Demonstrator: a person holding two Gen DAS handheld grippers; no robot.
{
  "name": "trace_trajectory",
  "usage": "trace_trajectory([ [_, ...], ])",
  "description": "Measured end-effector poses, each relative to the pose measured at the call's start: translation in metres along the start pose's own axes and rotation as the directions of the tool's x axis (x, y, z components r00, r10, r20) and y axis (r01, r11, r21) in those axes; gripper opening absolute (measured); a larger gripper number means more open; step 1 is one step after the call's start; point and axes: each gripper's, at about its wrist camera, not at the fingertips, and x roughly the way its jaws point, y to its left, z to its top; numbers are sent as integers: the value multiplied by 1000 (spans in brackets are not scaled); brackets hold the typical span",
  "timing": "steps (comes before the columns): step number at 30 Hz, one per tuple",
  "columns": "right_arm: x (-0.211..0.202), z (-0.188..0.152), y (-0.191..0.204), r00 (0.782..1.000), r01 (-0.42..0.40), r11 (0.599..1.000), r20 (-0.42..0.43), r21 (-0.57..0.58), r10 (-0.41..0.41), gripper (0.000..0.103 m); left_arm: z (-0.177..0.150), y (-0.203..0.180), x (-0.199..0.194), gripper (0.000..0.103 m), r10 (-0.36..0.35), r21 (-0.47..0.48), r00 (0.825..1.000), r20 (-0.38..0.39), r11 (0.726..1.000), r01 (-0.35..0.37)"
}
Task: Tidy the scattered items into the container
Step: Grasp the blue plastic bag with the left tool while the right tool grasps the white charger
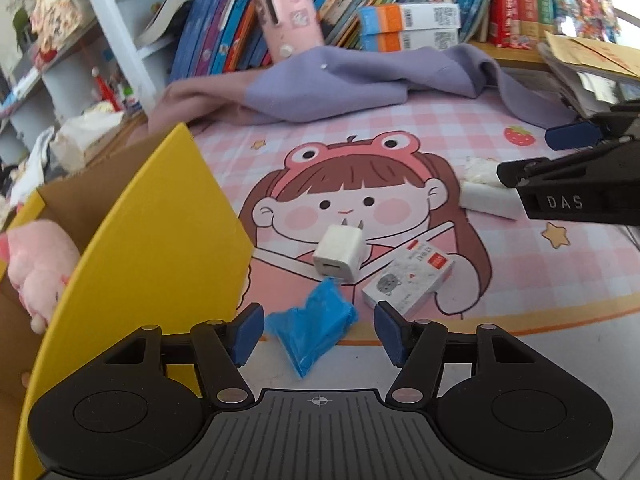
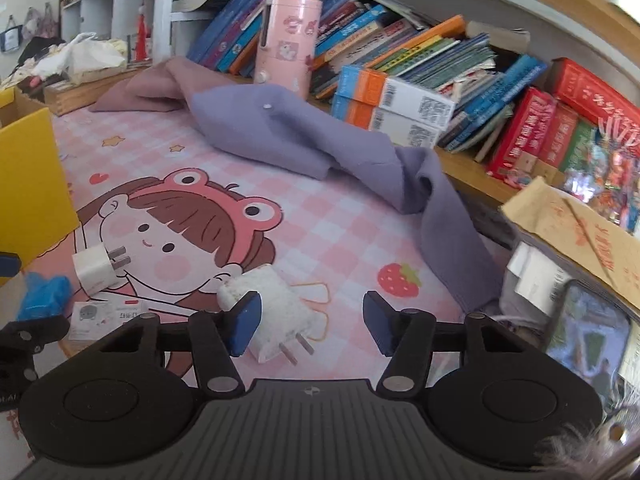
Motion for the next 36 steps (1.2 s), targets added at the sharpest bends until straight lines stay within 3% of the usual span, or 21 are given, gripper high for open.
trace_trajectory([
  [9, 11, 8, 7, 995, -99, 994, 26, -44, 100, 55, 1, 11, 15, 53, -15, -131, 1000, -25, 991, 12],
  [13, 17, 8, 10, 990, -143, 988, -21, -54, 142, 57, 0, 13, 16, 47, -28, -157, 999, -17, 987, 25],
  [16, 24, 6, 10, 991, -132, 990, -42, -57, 129, 58, -1, 12, 14, 40, -8, -166, 1000, -19, 986, 5],
  [19, 28, 4, 10, 990, -132, 990, -54, -55, 129, 59, -2, 12, 12, 38, -7, -166, 1000, -17, 986, 4],
  [26, 31, 3, 10, 985, -151, 987, -87, -49, 147, 42, -5, 15, 4, 27, -50, -146, 999, -10, 988, 48],
  [29, 26, 3, 10, 985, -142, 990, -99, -26, 139, 42, -6, 13, -4, 20, -74, -116, 997, 7, 990, 74],
  [36, -10, 4, 11, 987, -138, 990, -72, 33, 141, 42, -11, 12, -26, 18, -112, -84, 993, 46, 990, 116],
])
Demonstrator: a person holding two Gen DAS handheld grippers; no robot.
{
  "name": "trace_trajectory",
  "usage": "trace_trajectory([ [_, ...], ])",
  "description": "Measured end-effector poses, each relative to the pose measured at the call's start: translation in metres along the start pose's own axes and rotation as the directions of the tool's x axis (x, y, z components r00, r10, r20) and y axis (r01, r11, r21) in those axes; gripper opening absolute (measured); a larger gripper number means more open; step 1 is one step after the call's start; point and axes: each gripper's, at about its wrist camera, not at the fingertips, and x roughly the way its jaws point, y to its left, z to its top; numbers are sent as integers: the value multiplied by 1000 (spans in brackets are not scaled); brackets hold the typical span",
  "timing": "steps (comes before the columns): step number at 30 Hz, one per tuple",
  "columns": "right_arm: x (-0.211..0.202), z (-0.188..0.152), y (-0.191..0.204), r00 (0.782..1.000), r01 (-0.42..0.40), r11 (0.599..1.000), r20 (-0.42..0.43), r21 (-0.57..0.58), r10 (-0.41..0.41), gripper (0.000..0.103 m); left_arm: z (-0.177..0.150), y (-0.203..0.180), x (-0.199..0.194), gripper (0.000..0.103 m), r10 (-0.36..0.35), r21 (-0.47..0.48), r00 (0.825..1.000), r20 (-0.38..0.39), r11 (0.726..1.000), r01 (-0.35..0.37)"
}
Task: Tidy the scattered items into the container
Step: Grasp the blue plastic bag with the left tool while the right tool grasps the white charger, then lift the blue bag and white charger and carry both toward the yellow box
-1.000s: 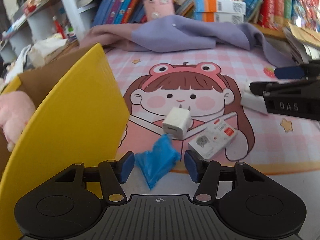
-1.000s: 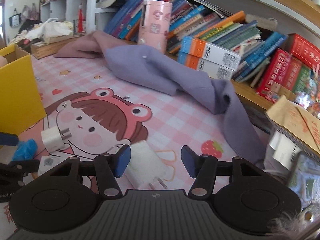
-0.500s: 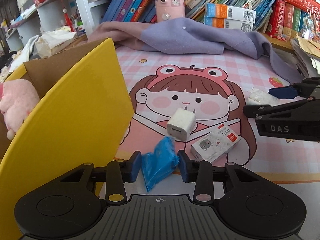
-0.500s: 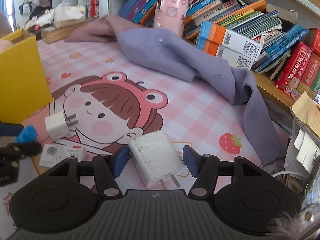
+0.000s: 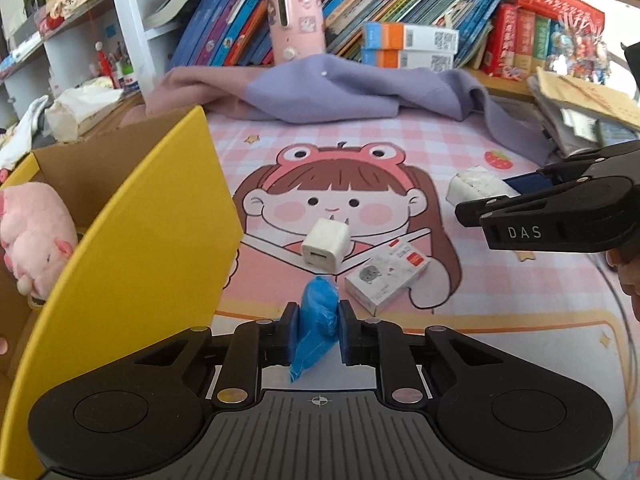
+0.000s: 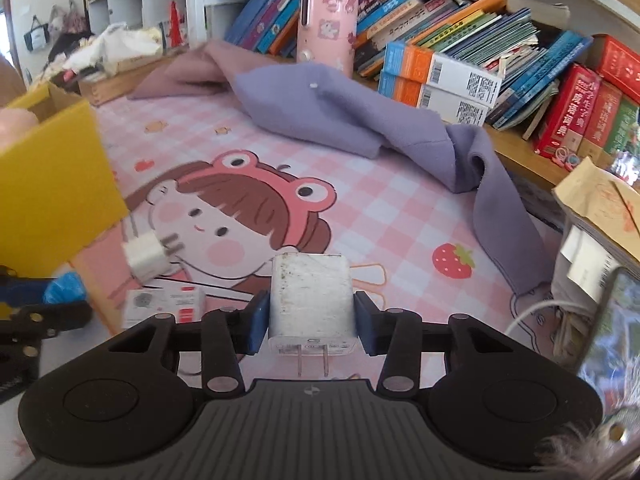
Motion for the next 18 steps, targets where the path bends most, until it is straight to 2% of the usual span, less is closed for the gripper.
trace_trajectory([
  [10, -49, -13, 18, 999, -27, 999, 29, 34, 26, 42, -4, -4, -37, 18, -52, 65, 997, 53, 997, 48],
  [18, -94, -25, 31, 998, -4, 999, 58, 40, 2, 42, -11, 0, -72, 18, -150, 109, 984, 97, 984, 139],
])
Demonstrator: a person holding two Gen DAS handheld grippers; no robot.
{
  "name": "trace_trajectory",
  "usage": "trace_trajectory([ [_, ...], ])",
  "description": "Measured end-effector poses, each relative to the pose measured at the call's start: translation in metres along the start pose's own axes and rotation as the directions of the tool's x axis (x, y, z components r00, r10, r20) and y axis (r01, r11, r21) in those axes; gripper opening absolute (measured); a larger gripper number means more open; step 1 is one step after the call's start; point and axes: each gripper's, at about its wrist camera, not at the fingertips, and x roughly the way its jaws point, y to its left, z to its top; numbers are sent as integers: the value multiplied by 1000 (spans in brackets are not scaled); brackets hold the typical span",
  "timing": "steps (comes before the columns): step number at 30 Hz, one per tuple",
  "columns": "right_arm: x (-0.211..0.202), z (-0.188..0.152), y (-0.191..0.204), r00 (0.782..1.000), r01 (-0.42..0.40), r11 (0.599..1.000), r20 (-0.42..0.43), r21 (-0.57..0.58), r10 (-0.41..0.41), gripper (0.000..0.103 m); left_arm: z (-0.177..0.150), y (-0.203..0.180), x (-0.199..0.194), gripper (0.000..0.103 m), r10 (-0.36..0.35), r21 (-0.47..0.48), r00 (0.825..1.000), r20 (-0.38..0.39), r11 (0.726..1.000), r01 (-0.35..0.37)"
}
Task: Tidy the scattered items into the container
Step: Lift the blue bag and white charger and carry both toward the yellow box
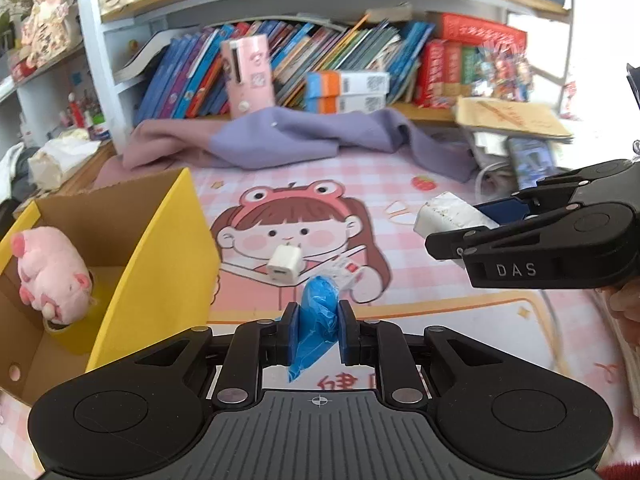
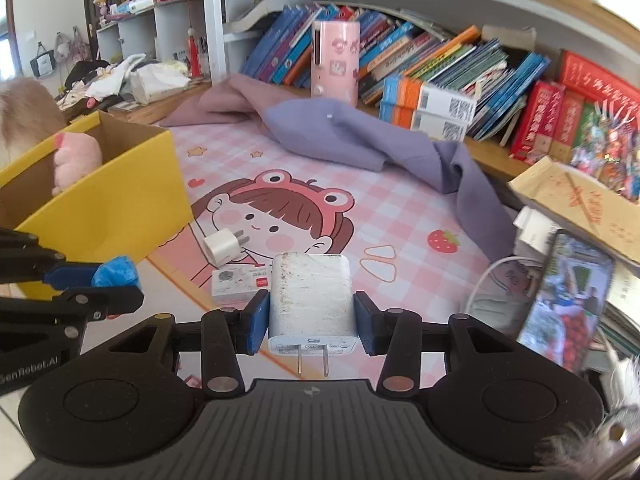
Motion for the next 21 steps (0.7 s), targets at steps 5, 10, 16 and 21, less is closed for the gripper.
trace_trajectory([
  [5, -30, -10, 11, 1000, 27, 1000, 11, 11, -27, 42, -2, -1, -25, 18, -61, 52, 997, 47, 997, 58],
  [10, -53, -19, 28, 998, 62, 998, 17, 30, -62, 42, -5, 6, -46, 18, -118, 68, 990, 74, 991, 113],
  [16, -80, -29, 59, 996, 84, 994, 15, 68, -86, 42, -16, 23, -68, 17, -169, 84, 982, 85, 983, 162],
  [21, -92, -38, 92, 995, 96, 989, 5, 116, -97, 42, -29, 40, -85, 17, -194, 106, 977, 88, 977, 185],
])
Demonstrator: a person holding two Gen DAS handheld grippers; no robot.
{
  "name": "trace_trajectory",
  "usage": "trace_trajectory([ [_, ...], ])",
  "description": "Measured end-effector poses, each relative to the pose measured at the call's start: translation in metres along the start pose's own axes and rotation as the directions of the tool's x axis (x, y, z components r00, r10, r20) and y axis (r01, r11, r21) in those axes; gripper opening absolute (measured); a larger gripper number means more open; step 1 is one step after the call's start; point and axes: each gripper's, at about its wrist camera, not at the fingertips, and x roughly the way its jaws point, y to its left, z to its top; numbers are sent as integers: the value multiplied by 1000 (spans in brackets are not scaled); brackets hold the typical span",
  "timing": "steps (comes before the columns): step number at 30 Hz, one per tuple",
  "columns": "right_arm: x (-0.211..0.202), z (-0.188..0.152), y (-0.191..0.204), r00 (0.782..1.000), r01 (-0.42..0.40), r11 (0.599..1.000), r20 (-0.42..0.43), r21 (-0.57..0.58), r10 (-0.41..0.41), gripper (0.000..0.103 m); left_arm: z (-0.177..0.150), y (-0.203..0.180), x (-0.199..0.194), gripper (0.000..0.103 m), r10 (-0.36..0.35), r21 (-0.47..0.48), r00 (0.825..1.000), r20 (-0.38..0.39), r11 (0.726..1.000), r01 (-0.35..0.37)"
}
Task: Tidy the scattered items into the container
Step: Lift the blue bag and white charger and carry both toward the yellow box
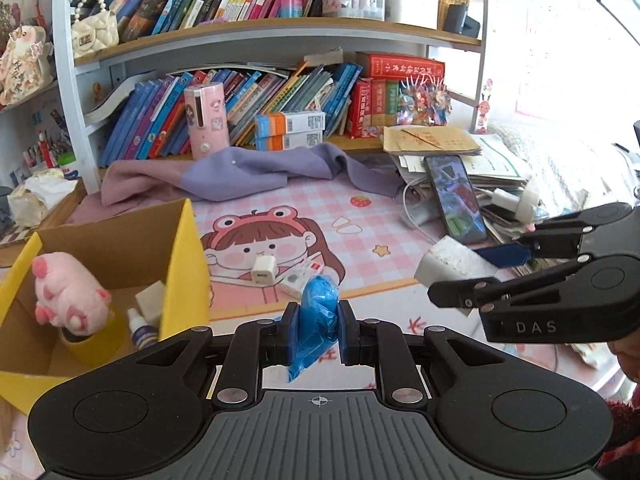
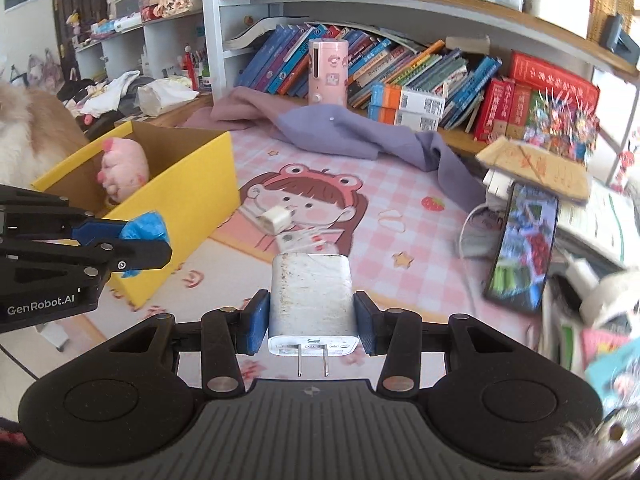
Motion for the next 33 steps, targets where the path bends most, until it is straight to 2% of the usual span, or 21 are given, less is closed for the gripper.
trace_trajectory([
  [9, -21, -16, 68, 1000, 26, 1000, -2, -11, -26, 42, -36, 27, -49, 17, -18, 27, 1000, 18, 999, 17],
  [20, -49, -52, 138, 997, 75, 997, -10, 20, -75, 42, -85, 50, -92, 17, -59, 65, 998, -23, 996, 60],
  [25, -55, -63, 167, 998, 64, 998, -28, 12, -64, 42, -103, 62, -106, 17, -56, 61, 997, -57, 996, 59],
  [33, -56, -65, 198, 999, 32, 999, -39, -39, -34, 42, -115, 82, -120, 17, -35, 13, 998, -57, 999, 36],
])
